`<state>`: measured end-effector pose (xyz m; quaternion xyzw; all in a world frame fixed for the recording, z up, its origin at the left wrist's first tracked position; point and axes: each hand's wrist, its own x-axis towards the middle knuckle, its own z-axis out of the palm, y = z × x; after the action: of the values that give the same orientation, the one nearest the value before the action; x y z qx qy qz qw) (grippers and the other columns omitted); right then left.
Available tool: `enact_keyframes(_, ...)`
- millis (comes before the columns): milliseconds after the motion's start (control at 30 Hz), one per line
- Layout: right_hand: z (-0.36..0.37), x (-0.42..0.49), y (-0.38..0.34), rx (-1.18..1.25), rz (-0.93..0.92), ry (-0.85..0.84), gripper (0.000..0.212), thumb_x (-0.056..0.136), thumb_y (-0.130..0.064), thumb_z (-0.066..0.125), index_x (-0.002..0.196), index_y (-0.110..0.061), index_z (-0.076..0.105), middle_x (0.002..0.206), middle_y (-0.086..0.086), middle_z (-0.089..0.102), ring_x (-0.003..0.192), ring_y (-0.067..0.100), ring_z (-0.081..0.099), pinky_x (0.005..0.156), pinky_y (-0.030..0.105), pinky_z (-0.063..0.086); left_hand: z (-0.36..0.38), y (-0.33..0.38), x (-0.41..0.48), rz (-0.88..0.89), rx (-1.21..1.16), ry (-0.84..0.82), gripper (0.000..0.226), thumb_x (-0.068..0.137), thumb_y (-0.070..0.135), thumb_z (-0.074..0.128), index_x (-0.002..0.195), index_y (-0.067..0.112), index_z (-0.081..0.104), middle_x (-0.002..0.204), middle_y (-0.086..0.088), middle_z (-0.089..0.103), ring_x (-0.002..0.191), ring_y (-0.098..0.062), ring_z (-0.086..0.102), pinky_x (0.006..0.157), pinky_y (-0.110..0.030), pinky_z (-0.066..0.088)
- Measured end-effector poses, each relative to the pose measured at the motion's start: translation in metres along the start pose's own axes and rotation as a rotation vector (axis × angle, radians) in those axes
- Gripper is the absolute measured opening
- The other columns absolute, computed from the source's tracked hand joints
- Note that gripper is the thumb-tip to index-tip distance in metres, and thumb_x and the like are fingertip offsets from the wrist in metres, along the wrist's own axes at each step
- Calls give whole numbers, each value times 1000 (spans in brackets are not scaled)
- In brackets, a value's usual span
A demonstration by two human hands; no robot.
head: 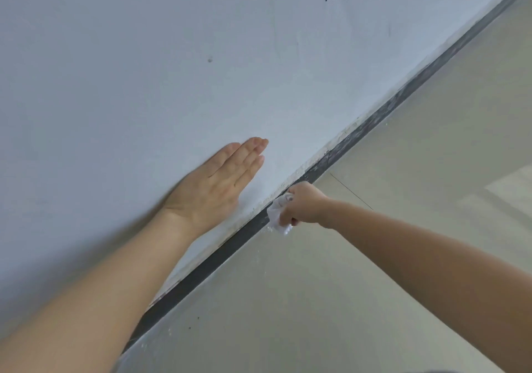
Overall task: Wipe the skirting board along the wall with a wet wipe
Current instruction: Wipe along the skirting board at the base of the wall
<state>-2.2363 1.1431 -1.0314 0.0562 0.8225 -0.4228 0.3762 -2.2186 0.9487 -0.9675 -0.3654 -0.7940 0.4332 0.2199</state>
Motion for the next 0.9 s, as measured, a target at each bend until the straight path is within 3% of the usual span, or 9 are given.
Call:
enact_keyframes(100,-5,4,-23,-272,10,24,26,79,-3,63,61,-10,45,59,2,52,61,19,53,53,20,40,6,0,1,6,60,10,59,95,16,12,151,0,18,158,-20,10,146,-29,15,118,-44,2)
enact_keyframes(200,16,4,-23,-292,62,55,20,77,-6,62,62,-9,49,62,4,57,62,20,57,55,23,46,6,0,1,-3,23,55,58,96,14,10,150,0,24,157,-20,17,145,-29,19,118,-44,5)
enact_keyframes(300,52,7,3,-104,107,56,8,82,-8,63,87,-9,57,76,7,60,68,23,58,60,28,53,9,0,4,-13,-11,112,58,94,18,16,149,2,28,156,-19,20,145,-29,21,118,-44,6)
enact_keyframes(367,75,8,24,49,132,99,12,86,-6,55,97,-11,56,70,0,55,65,17,56,51,17,49,8,0,7,-22,-37,123,59,94,22,23,149,3,30,156,-18,22,144,-29,23,117,-43,7)
enact_keyframes(433,94,11,40,252,164,104,11,86,-6,57,95,-10,54,67,-3,53,60,14,56,43,12,42,9,3,8,-20,-37,125,60,94,25,26,149,4,30,156,-18,23,144,-29,24,118,-43,8)
enact_keyframes(600,131,26,56,439,213,30,18,82,-15,66,91,-12,50,82,8,62,68,21,62,61,25,48,6,-1,9,-9,17,103,61,94,29,27,149,3,28,157,-19,19,145,-31,23,118,-43,13)
enact_keyframes(733,146,40,44,718,243,-19,25,82,-18,66,98,-21,46,98,5,61,51,17,57,51,18,52,4,-2,10,9,57,74,61,95,27,24,150,2,25,157,-18,17,144,-31,23,117,-42,14)
enact_keyframes(800,141,48,40,803,265,90,23,81,-5,58,98,-19,51,83,1,59,55,20,57,59,22,55,2,-3,10,12,63,63,61,95,26,25,151,3,25,158,-17,18,144,-30,24,116,-42,16)
enact_keyframes(900,108,61,44,894,269,326,21,78,6,44,75,-14,51,57,-2,59,53,18,52,70,31,55,2,-3,10,18,94,54,62,94,27,27,151,3,23,158,-16,18,144,-29,24,116,-42,15)
